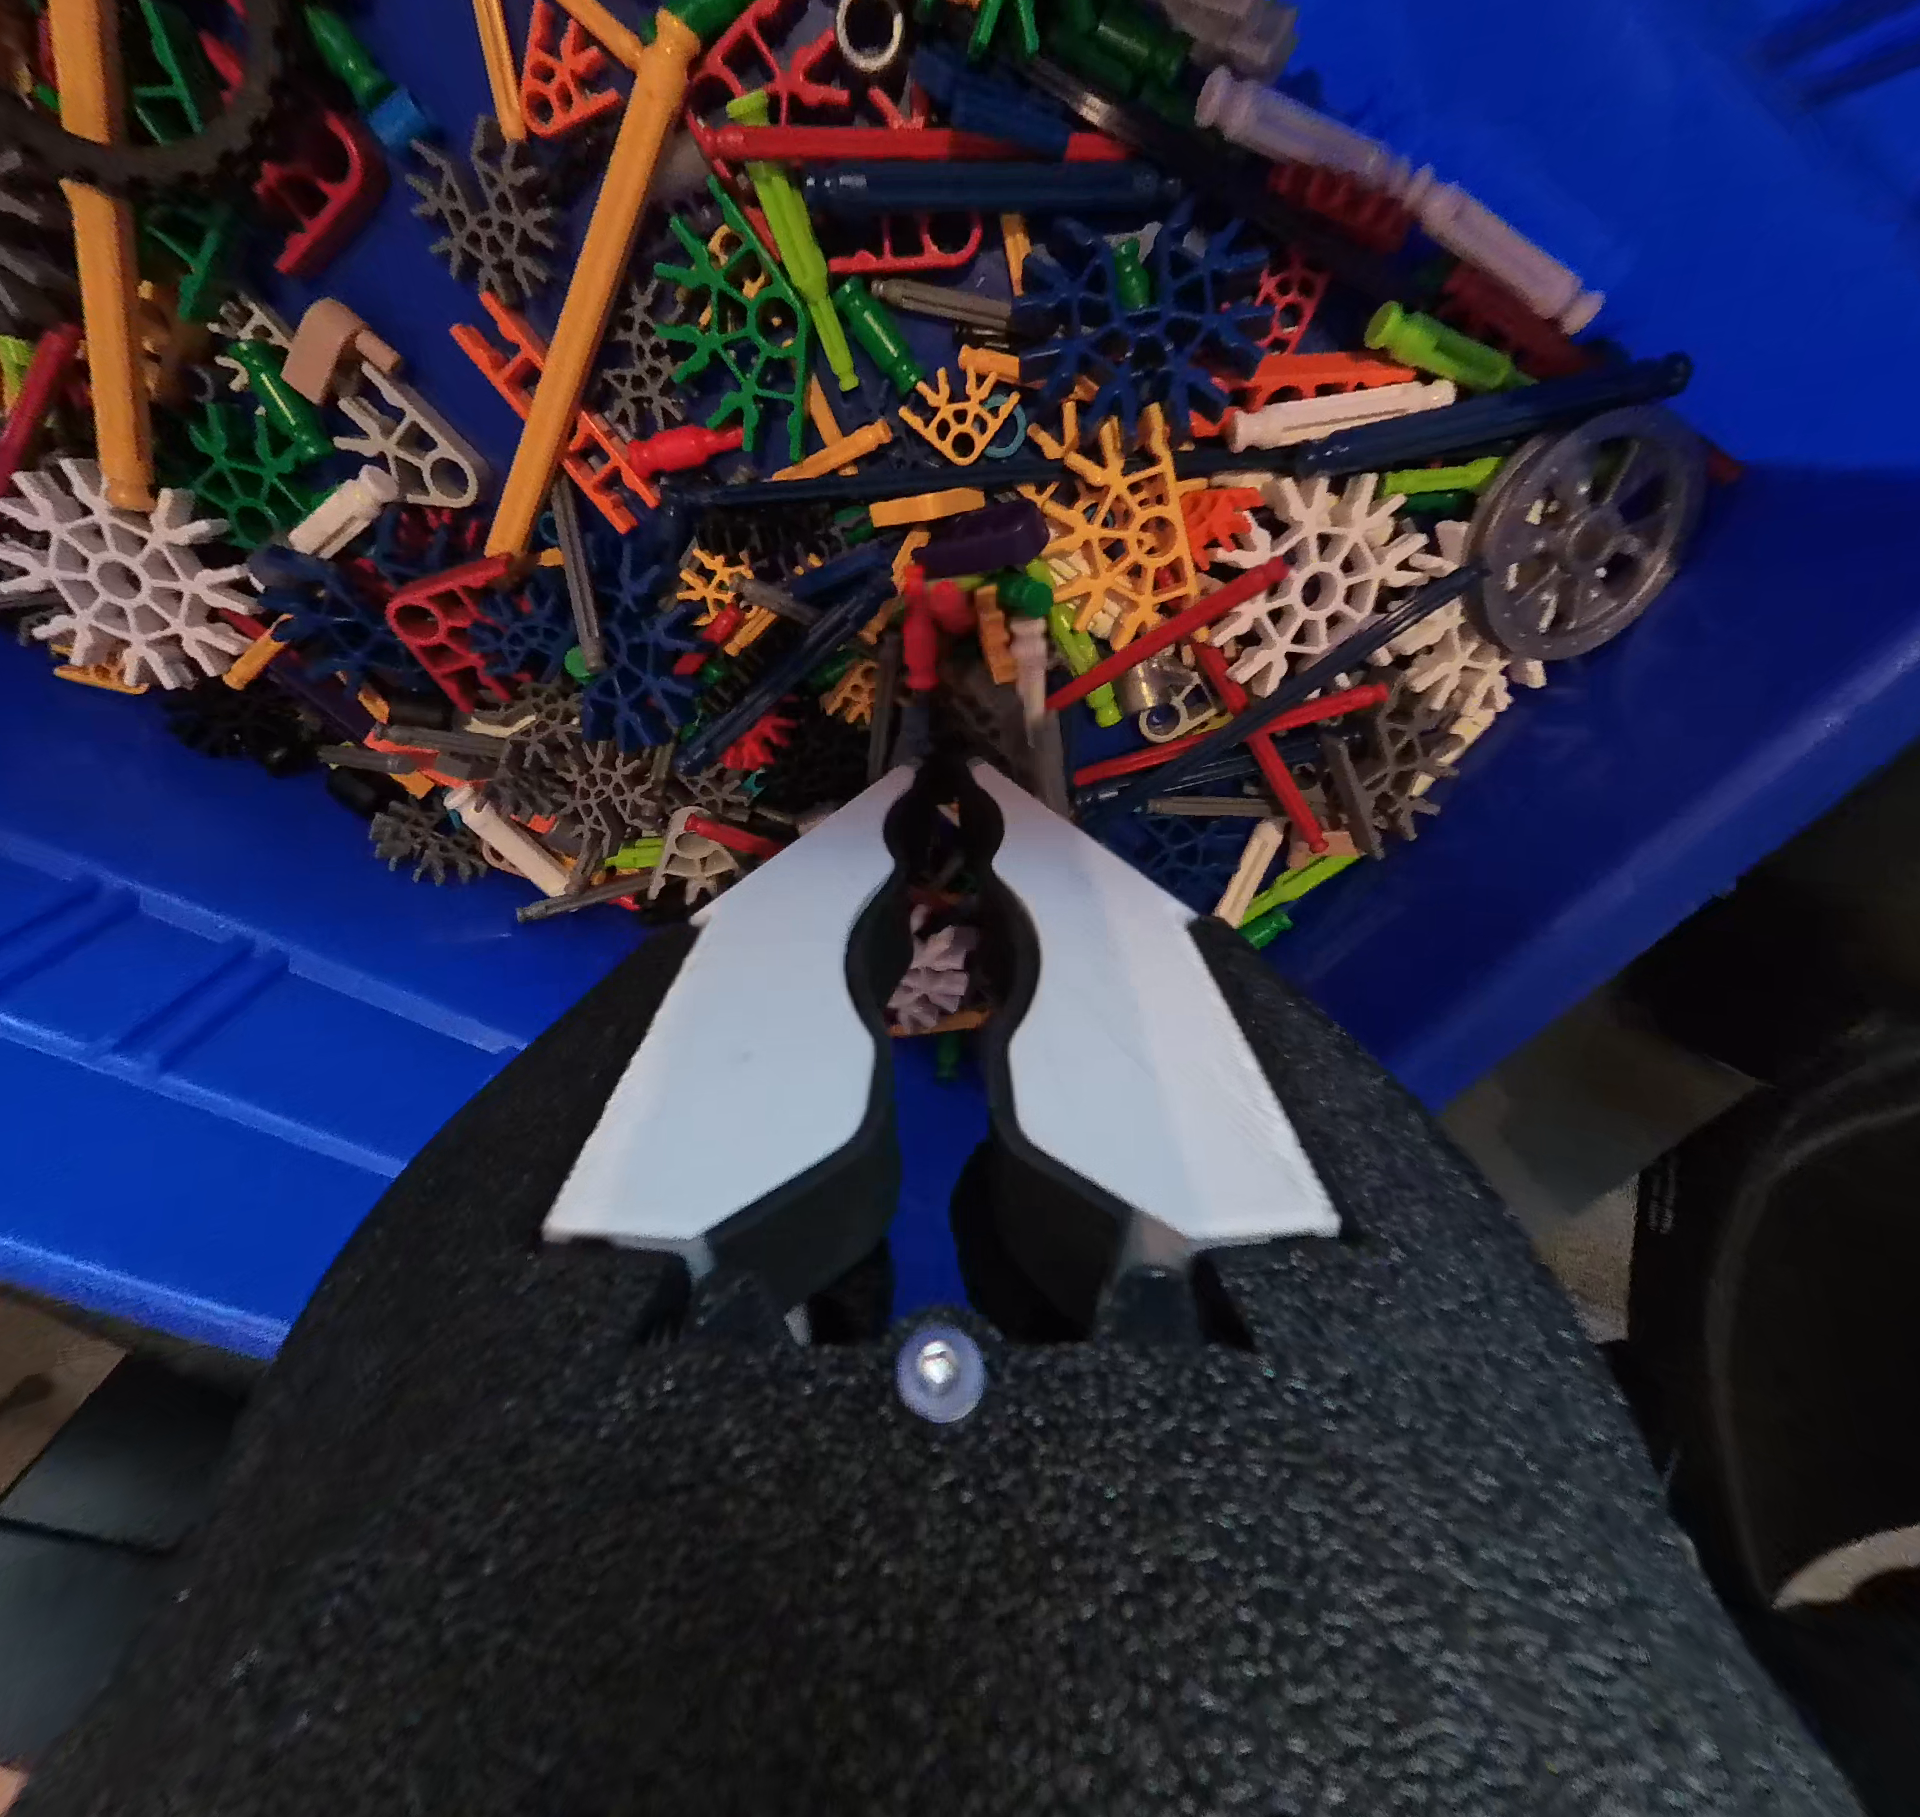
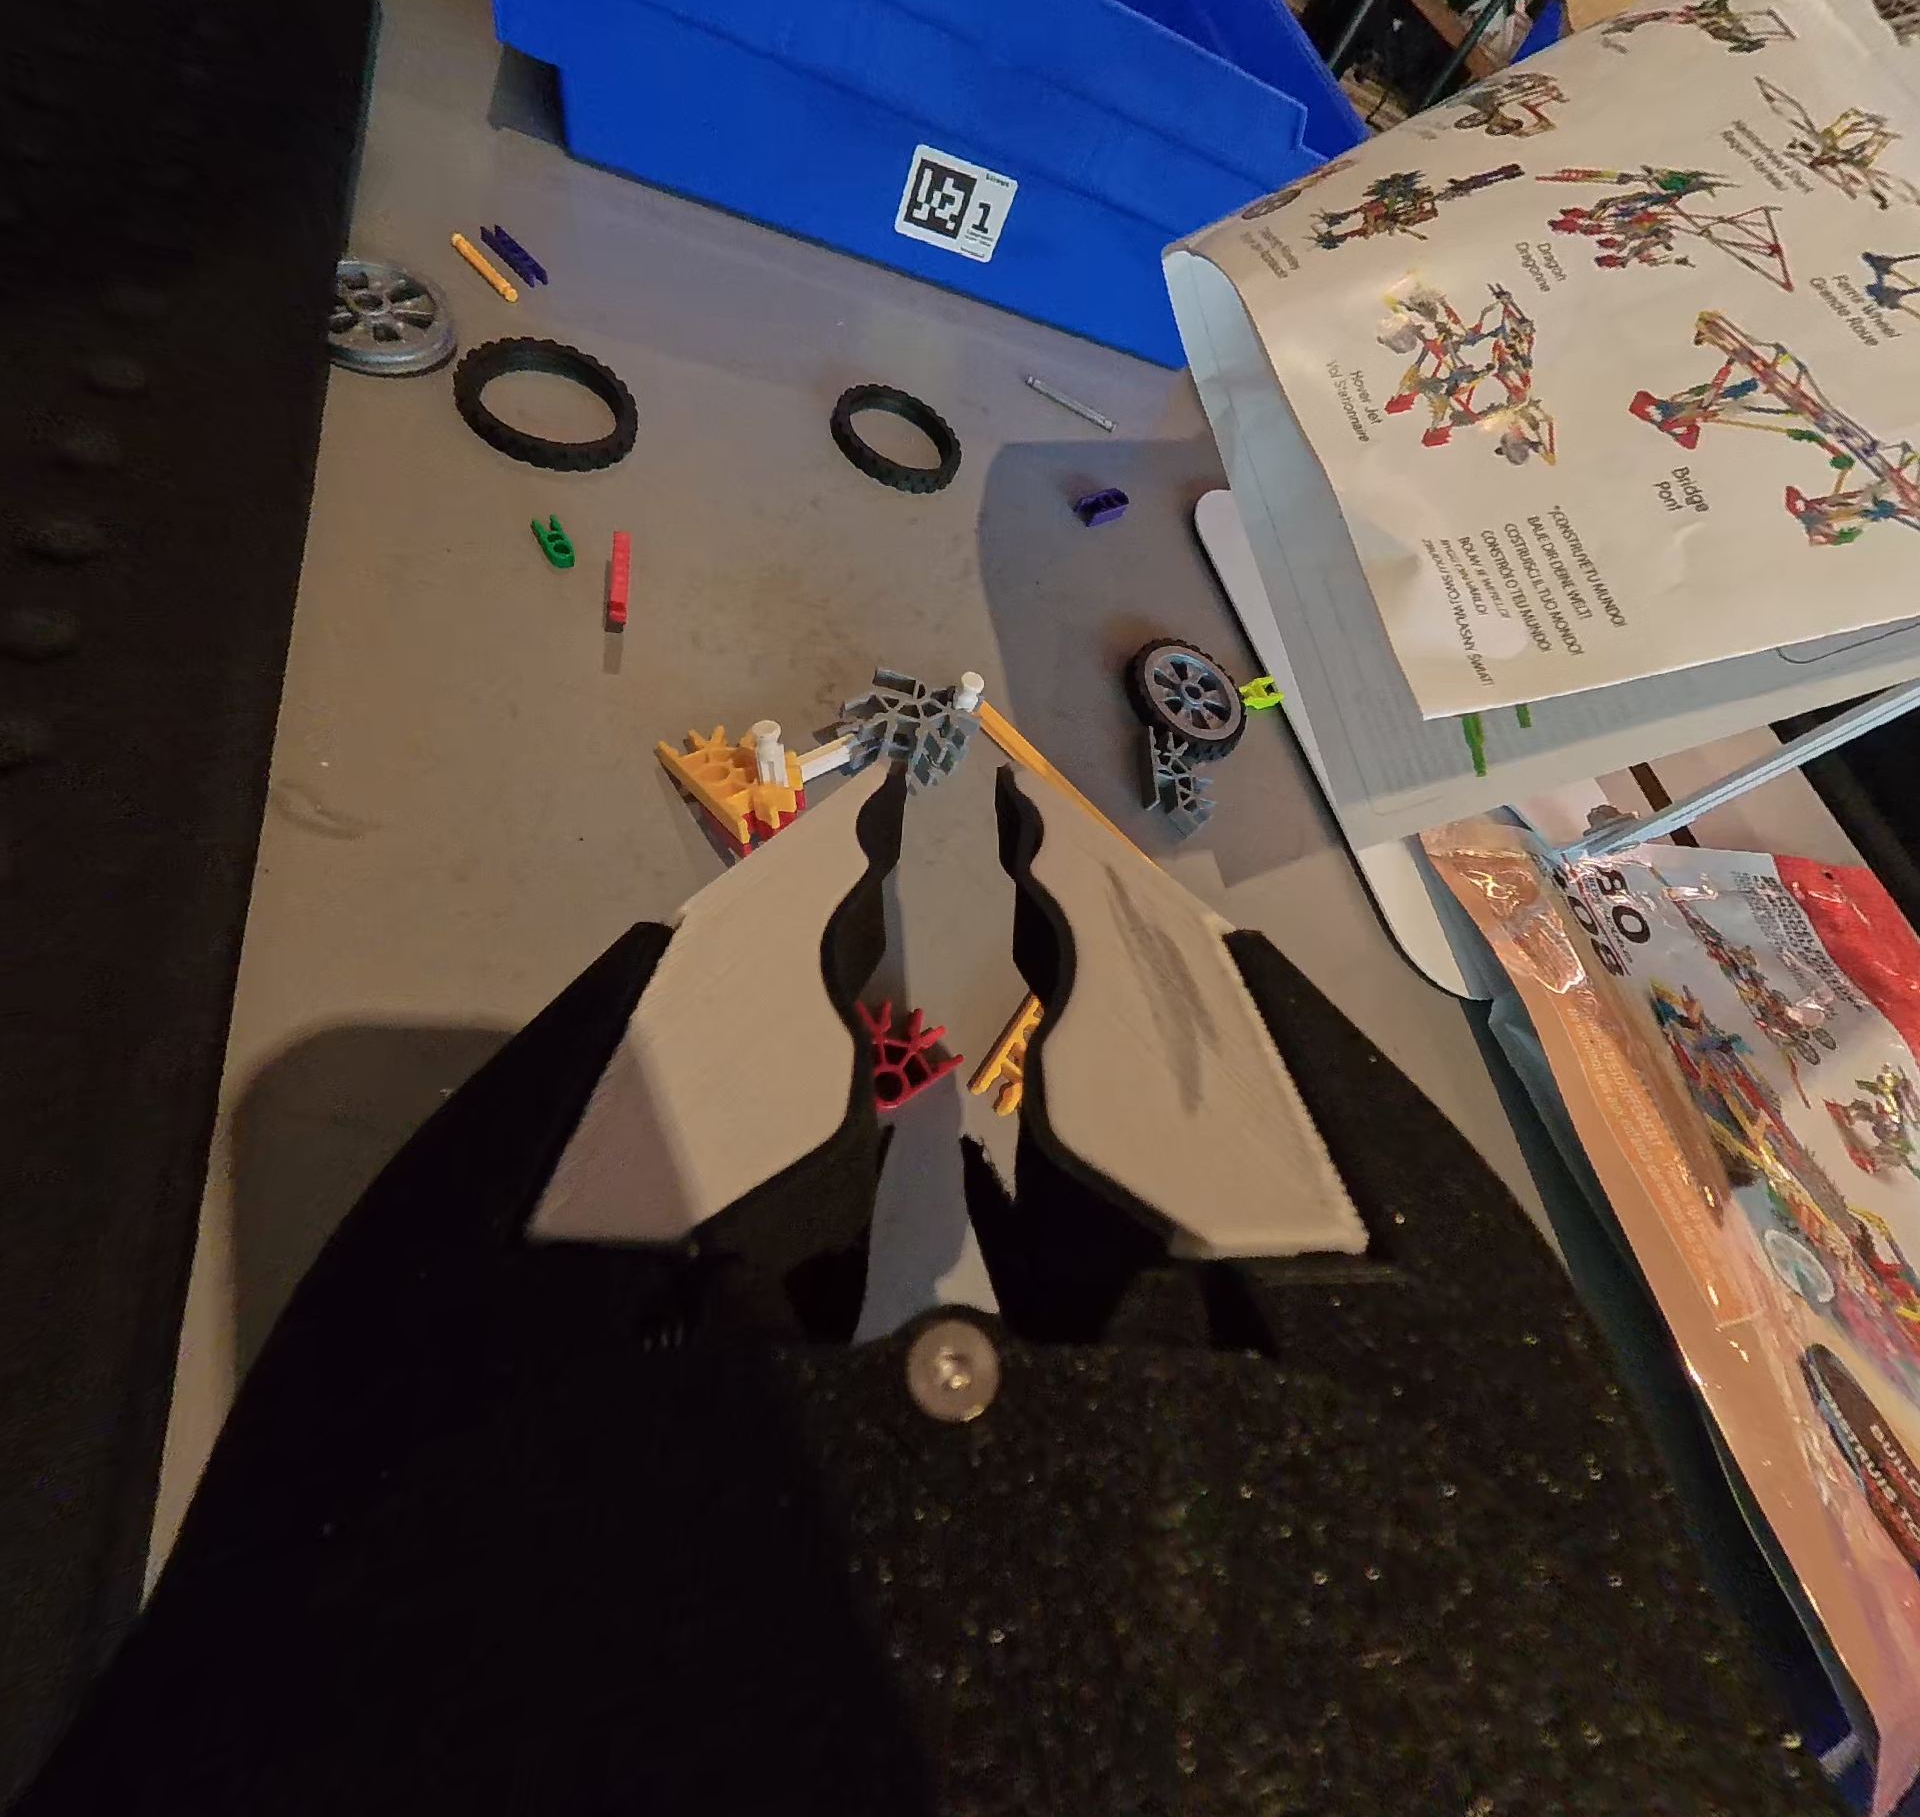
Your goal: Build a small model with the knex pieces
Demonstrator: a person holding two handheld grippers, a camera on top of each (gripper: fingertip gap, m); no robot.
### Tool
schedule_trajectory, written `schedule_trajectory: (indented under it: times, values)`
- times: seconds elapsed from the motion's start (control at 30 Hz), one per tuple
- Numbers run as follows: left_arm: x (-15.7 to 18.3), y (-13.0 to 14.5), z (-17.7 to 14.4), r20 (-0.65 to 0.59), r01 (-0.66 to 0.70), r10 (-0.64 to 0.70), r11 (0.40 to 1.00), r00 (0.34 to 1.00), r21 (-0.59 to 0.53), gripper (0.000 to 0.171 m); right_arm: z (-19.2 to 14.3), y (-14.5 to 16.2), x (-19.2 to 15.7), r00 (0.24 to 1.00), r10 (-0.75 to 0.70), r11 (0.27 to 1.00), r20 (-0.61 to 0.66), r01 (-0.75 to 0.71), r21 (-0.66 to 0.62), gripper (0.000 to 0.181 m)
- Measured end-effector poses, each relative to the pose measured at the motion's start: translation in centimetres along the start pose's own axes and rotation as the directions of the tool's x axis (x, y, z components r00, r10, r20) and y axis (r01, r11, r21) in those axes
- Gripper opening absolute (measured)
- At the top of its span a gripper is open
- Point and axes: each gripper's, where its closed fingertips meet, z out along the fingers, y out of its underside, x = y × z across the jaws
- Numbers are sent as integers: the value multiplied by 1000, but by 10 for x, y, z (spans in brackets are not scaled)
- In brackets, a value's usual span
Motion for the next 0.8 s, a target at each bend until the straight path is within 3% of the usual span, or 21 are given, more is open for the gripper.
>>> schedule_trajectory:
  times: [0.47,0.67,0.8]
  values:
    - [16,-33,-56,-81,27,-6,966,997,258,1,-1,-5,-1,1000,-14,1000,-4,14,9,17]
    - [46,-29,-42,-173,-32,67,980,983,195,3,-2,-5,-2,1000,-17,1000,-4,17,10,17]
    - [28,-26,-36,-109,10,10,983,994,183,18,-2,-4,-2,1000,-17,1000,-1,17,8,17]
